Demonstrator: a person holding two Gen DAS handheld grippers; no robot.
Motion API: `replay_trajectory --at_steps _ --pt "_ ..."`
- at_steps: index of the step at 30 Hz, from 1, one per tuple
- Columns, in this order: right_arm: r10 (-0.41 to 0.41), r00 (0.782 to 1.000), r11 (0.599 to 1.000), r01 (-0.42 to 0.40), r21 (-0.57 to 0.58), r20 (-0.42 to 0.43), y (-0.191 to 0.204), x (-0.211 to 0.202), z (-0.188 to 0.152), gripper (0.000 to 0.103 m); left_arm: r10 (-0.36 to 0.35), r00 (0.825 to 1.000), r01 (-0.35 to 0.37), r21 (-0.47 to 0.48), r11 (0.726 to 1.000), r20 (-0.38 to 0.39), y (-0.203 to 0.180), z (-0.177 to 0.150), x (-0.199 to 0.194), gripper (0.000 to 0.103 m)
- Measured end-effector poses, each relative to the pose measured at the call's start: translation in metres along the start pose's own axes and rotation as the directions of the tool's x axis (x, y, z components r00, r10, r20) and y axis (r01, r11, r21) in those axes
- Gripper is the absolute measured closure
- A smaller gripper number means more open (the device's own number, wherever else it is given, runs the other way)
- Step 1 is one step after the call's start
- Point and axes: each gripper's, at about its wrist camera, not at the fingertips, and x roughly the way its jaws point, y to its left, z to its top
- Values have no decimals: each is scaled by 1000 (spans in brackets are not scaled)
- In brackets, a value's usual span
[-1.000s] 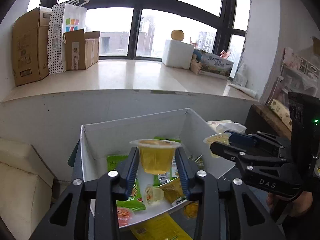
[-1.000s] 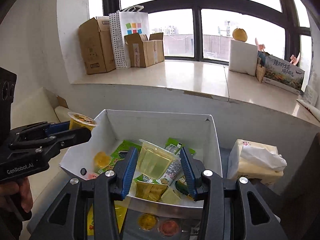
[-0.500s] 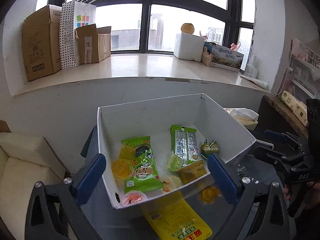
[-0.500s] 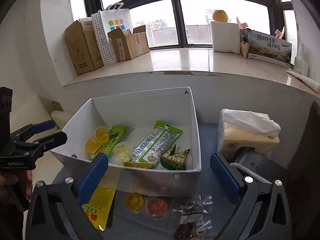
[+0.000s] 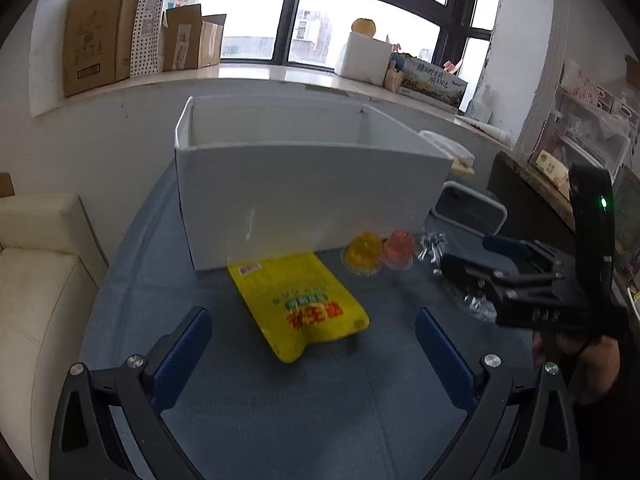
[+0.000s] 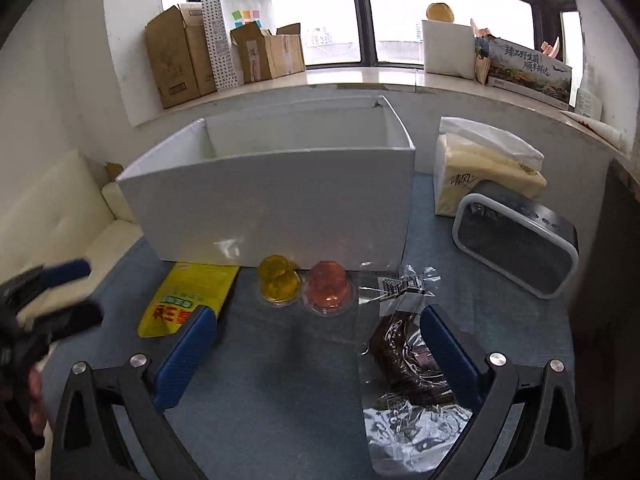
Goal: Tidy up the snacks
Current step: 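Grasp the pink jelly cup with the right gripper while the left grasps the yellow chip bag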
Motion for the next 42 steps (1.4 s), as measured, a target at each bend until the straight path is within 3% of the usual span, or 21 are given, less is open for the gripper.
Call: replay_trajectory --at_steps 3,5,7,13,14,16,25,30,33,37,42 --pt "-8 1000 1000 8 -20 -6 -1 17 4 0 -7 999 7 -18 1000 -33 2 -16 3 0" --pt "-7 999 1000 6 -30 -35 -4 32 9 7 -2 999 0 -32 999 -43 5 -21 4 0" --pt "-8 998 1000 6 -29 -66 -7 44 12 26 -2 999 0 -45 999 -50 10 -24 6 0" --pt "5 994 999 -9 -38 -108 -9 70 17 31 -1 998 -3 -71 997 -62 20 -21 14 0" --pt "10 992 999 -16 -45 -122 -7 75 17 35 0 998 -5 -71 997 -65 21 -20 16 0" --pt "-1 989 998 -9 -65 -150 -5 81 15 63 1 998 -6 -72 997 -68 22 -19 19 0" --pt "72 992 997 -75 -25 -102 -15 40 0 64 -10 996 3 -78 997 -87 17 -11 35 0" --pt "102 993 994 -104 -34 -54 -8 -3 -14 64 -10 990 -14 -171 985 -139 20 -6 59 0" --pt "126 992 991 -127 -44 -32 -3 -25 -20 63 67 986 -98 -198 975 -156 15 -4 70 0" --pt "146 989 988 -146 -40 -19 0 -38 -21 63 147 972 -176 -157 972 -181 -8 2 84 0" --pt "137 991 990 -137 -17 -3 -5 -42 -23 64 335 918 -361 -100 927 -210 -28 9 110 0"
